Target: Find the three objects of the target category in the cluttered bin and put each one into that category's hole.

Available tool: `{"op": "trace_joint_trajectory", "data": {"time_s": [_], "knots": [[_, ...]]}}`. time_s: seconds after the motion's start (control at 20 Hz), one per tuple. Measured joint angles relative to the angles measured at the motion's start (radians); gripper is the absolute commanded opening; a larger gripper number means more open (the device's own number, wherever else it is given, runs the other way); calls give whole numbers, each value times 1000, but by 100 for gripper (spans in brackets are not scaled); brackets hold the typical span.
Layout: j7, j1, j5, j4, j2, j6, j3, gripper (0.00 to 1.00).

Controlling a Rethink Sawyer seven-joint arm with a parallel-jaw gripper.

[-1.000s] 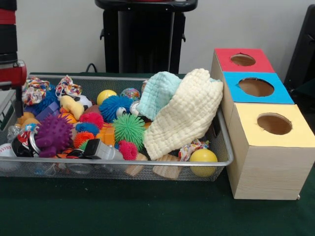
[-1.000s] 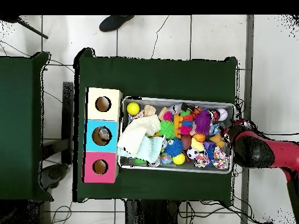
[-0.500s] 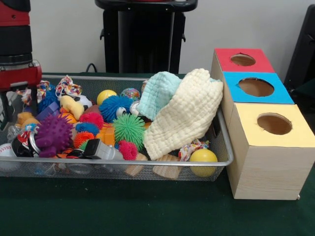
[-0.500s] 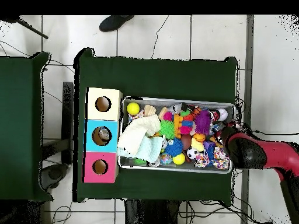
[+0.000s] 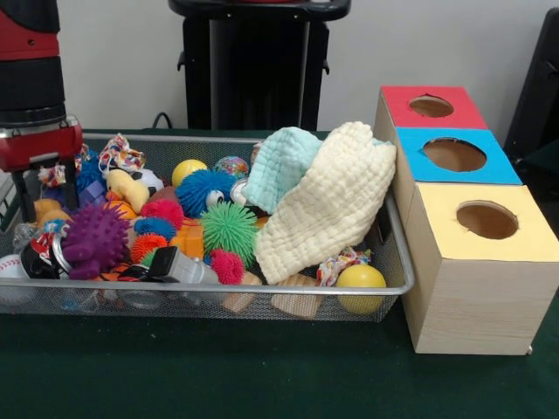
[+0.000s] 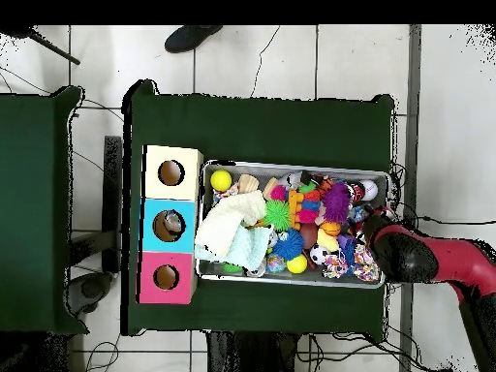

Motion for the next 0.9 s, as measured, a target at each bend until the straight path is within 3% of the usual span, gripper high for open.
{"op": "trace_joint_trajectory", "data": {"time_s": [0.9], "knots": [[-134, -21, -63, 0, 63, 0, 0, 100]]}}
